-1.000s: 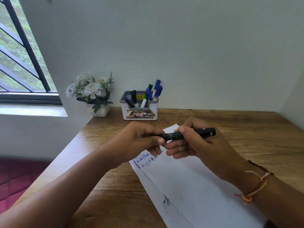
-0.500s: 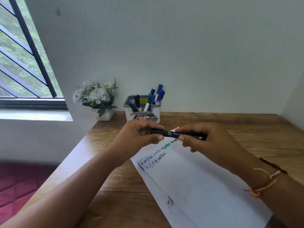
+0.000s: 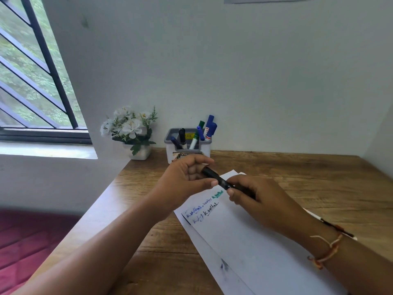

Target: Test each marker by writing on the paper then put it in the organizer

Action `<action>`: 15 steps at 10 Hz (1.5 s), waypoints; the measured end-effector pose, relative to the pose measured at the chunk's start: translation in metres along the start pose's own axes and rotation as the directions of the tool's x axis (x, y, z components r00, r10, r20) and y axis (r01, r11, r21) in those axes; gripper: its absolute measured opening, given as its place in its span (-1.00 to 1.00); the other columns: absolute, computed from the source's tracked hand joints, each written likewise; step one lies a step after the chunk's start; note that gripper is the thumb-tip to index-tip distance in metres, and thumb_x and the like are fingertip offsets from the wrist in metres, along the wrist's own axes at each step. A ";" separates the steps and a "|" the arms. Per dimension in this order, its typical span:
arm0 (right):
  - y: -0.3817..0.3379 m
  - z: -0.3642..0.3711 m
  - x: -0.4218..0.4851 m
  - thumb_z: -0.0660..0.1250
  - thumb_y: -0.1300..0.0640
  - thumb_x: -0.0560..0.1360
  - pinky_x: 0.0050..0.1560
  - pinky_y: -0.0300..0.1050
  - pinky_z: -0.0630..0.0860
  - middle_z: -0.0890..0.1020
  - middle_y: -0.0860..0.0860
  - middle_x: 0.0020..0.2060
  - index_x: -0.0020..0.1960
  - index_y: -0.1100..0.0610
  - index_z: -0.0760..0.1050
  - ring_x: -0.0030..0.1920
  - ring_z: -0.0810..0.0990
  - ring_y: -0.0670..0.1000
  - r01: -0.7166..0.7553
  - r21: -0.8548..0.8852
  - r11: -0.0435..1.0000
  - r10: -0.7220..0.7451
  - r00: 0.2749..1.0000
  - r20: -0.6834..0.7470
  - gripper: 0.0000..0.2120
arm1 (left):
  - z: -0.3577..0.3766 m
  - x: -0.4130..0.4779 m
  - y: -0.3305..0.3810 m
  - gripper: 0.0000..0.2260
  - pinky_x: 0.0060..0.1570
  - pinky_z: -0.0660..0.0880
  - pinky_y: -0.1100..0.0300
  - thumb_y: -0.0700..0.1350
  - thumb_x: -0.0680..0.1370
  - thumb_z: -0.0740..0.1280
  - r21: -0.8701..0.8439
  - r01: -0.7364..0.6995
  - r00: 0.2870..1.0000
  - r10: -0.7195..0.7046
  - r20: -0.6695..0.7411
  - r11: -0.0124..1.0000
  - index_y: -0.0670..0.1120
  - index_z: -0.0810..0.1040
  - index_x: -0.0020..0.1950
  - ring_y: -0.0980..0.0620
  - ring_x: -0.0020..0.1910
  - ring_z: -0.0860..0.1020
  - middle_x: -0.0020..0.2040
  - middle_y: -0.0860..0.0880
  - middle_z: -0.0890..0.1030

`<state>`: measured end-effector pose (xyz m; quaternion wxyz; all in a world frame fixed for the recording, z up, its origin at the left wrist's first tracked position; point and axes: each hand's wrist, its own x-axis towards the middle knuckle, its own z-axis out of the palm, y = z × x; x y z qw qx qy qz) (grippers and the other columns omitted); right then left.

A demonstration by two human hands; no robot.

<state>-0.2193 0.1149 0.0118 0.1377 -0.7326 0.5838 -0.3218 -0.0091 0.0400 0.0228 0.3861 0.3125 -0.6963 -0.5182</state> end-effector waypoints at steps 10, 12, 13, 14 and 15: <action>-0.001 -0.018 0.216 0.44 0.10 0.51 0.08 -0.05 0.64 0.73 0.10 -0.01 0.06 0.07 0.64 -0.02 0.71 0.07 -0.191 0.104 0.976 0.217 0.882 -0.418 -0.86 | -0.030 0.019 -0.029 -0.72 -0.09 0.57 0.33 0.06 0.57 0.39 0.424 -0.045 0.978 0.127 -0.168 0.905 0.10 0.49 0.26 0.23 -0.05 0.59 -0.03 0.14 0.62; -0.002 -0.014 0.207 0.28 0.02 0.63 0.03 -0.18 0.43 0.71 0.11 0.14 0.16 0.15 0.69 0.05 0.61 0.08 -0.208 -0.061 0.976 0.181 0.937 -0.301 -0.71 | -0.030 0.020 -0.028 -0.74 -0.10 0.56 0.34 0.04 0.57 0.39 0.407 -0.057 0.978 0.132 -0.159 0.912 0.09 0.50 0.24 0.20 -0.06 0.59 -0.05 0.12 0.62; -0.005 -0.022 0.201 0.20 -0.04 0.66 0.15 -0.12 0.44 0.65 0.12 0.27 0.29 0.14 0.62 0.19 0.59 0.11 -0.230 -0.054 0.972 0.206 0.937 -0.282 -0.63 | -0.029 0.020 -0.029 -0.75 -0.08 0.57 0.32 0.03 0.57 0.39 0.399 -0.052 0.978 0.127 -0.164 0.916 0.08 0.51 0.23 0.18 -0.06 0.59 -0.04 0.12 0.62; -0.009 -0.030 0.177 0.15 -0.10 0.67 0.29 -0.12 0.39 0.58 0.08 0.37 0.43 0.10 0.49 0.33 0.53 0.10 -0.229 -0.069 0.971 0.195 0.925 -0.326 -0.55 | -0.030 0.020 -0.027 -0.72 -0.07 0.55 0.31 0.04 0.56 0.40 0.417 -0.036 0.976 0.121 -0.180 0.908 0.06 0.51 0.25 0.18 -0.03 0.59 -0.02 0.13 0.62; -0.004 -0.030 0.154 0.15 -0.11 0.66 0.16 -0.20 0.38 0.64 0.06 0.29 0.37 0.09 0.53 0.25 0.58 0.07 -0.192 -0.107 0.976 0.142 0.922 -0.360 -0.58 | -0.030 0.018 -0.024 -0.70 -0.05 0.57 0.28 0.03 0.56 0.40 0.427 -0.013 0.978 0.100 -0.181 0.904 0.04 0.51 0.27 0.19 -0.02 0.59 -0.01 0.13 0.62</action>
